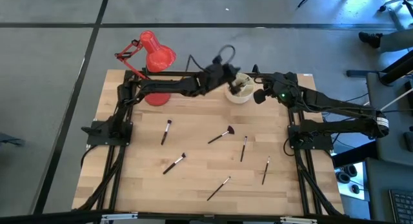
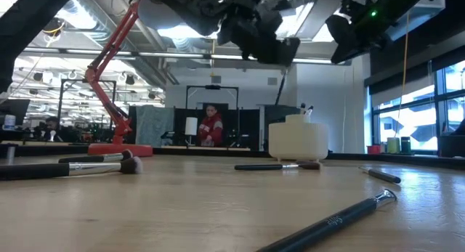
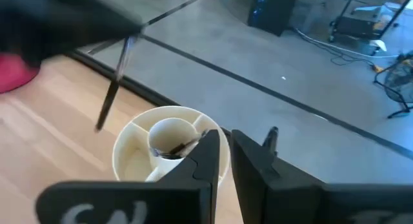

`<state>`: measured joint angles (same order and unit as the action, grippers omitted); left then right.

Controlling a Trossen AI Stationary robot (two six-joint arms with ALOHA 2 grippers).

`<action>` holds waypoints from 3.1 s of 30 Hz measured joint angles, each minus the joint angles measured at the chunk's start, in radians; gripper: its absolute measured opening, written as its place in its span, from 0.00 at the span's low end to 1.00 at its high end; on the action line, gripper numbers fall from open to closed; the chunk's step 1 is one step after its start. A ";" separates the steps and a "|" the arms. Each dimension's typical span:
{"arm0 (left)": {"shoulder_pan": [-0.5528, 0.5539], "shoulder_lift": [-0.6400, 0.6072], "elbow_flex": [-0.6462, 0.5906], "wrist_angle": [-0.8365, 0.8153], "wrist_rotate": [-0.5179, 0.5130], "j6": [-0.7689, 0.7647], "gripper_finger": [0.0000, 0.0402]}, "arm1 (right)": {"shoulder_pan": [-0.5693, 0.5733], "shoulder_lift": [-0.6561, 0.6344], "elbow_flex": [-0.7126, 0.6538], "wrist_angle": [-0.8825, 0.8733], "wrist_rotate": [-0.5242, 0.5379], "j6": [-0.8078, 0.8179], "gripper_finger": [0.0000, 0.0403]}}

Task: Put items in baskets/containers
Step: Put the black eyeshadow brush into the white organizer, then put the black highlighter brush into the white organizer

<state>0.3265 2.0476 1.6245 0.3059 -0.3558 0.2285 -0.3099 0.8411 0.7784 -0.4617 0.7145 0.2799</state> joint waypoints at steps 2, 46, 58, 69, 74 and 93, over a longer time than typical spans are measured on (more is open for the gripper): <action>0.031 0.001 0.000 0.069 0.057 -0.029 0.01 | 0.000 -0.014 0.000 -0.014 0.027 0.002 0.10; -0.064 -0.020 -0.001 -0.532 0.383 -0.106 0.25 | 0.000 -0.030 0.000 -0.026 0.035 -0.021 0.10; -0.258 0.173 -0.001 -0.510 0.394 -0.101 0.28 | 0.000 -0.030 0.000 0.000 -0.030 -0.002 0.10; -0.221 0.198 -0.002 -0.582 0.240 -0.281 0.38 | 0.000 -0.030 0.000 -0.009 -0.029 -0.003 0.10; -0.192 0.194 -0.001 -0.652 0.454 -0.416 0.47 | 0.000 -0.030 0.000 -0.015 -0.028 -0.003 0.10; -0.210 0.232 0.003 -0.616 0.433 -0.377 0.34 | 0.000 -0.030 0.000 -0.015 -0.037 -0.001 0.10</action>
<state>0.1165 2.2799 1.6273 -0.3097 0.0769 -0.1482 -0.3096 0.8108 0.7784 -0.4766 0.6777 0.2787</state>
